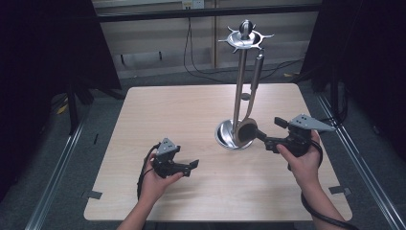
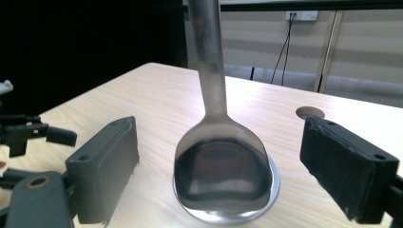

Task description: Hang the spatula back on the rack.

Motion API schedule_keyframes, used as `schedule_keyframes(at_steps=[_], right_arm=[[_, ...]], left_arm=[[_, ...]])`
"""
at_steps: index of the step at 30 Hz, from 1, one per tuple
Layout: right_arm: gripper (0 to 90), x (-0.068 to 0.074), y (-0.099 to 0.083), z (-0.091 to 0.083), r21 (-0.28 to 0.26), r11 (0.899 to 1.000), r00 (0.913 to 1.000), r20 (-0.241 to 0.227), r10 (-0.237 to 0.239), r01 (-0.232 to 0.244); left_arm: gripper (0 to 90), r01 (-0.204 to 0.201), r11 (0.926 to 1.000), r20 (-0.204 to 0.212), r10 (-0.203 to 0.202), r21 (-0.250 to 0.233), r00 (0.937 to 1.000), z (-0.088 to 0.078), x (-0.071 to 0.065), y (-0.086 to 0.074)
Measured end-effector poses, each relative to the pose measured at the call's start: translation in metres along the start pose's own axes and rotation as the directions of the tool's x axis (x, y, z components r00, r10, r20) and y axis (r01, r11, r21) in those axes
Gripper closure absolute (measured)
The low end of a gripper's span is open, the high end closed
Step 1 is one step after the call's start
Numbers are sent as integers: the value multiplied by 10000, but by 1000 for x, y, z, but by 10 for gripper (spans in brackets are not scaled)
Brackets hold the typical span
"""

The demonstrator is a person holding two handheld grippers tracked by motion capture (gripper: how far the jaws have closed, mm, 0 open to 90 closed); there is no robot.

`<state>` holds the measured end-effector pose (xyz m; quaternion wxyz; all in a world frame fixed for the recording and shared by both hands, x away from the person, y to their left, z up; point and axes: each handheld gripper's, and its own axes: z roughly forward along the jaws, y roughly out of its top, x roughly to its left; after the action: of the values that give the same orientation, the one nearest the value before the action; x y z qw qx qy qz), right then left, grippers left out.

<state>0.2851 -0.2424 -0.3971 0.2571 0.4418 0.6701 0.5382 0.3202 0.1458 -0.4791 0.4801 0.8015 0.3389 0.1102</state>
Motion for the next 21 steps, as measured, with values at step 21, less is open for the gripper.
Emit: schedule_keyframes(at_steps=[21], right_arm=[[99,-16,-29,-16,589,9982,9999,-80,-117,121]], left_arm=[[60,-32,10000,9,32,20,10000,0,0,0]])
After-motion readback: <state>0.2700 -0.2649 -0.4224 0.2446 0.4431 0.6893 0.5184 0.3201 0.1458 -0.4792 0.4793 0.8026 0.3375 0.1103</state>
